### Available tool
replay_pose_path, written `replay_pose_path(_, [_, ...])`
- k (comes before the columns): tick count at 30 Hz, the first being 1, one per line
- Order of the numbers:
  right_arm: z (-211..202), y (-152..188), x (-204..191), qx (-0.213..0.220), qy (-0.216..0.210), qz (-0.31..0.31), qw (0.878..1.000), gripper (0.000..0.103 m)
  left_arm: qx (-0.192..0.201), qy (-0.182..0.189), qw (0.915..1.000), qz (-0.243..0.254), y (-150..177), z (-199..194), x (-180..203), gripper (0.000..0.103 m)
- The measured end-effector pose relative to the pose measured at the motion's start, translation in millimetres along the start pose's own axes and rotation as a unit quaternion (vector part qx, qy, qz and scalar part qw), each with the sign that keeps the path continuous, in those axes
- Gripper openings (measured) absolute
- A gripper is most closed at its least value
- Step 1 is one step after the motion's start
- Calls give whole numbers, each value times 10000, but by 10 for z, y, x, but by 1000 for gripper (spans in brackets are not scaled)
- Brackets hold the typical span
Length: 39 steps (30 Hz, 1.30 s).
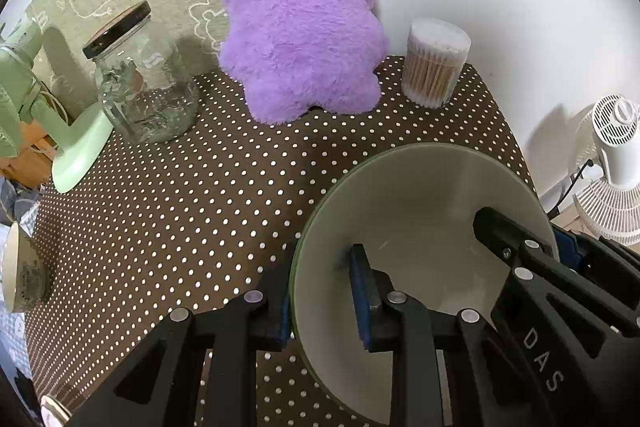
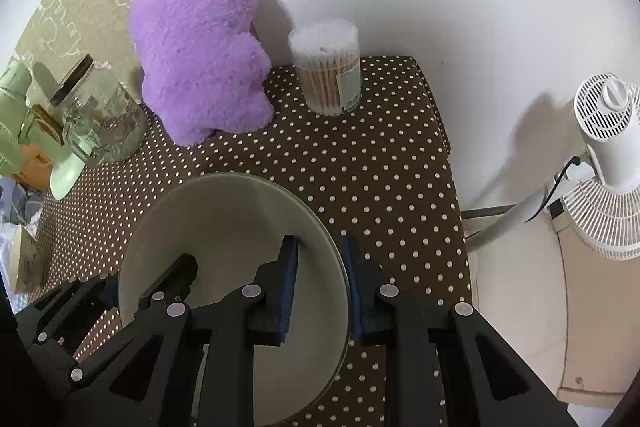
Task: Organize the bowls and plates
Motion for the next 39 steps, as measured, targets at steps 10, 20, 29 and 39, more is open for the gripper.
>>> replay_pose_path(10, [-366,153,1,67,20,5,10000,26,95,28,9999,-65,159,-392,-43,23])
replay_pose_path(20, [-919,280,-159,289,10,11,9996,26,299,69,9994,-167,294,-947,-189,23])
replay_pose_path(29, [-1427,405,-363,514,-5,10,9987,26,528,81,9985,-103,408,-1403,-300,24])
replay_pose_path(39, [-1944,696,-689,715,117,83,9973,26,666,229,9975,-6,686,-1842,-586,24])
Point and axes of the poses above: each gripper's, at about its wrist camera, not at the fingertips, and z roughly the way its jaws point, x to its right, y to its underside, the point moved 3 cm from there along z, roughly the way its jaws point, and after that the axes turned 6 degrees about y, right-handed, at the moved point
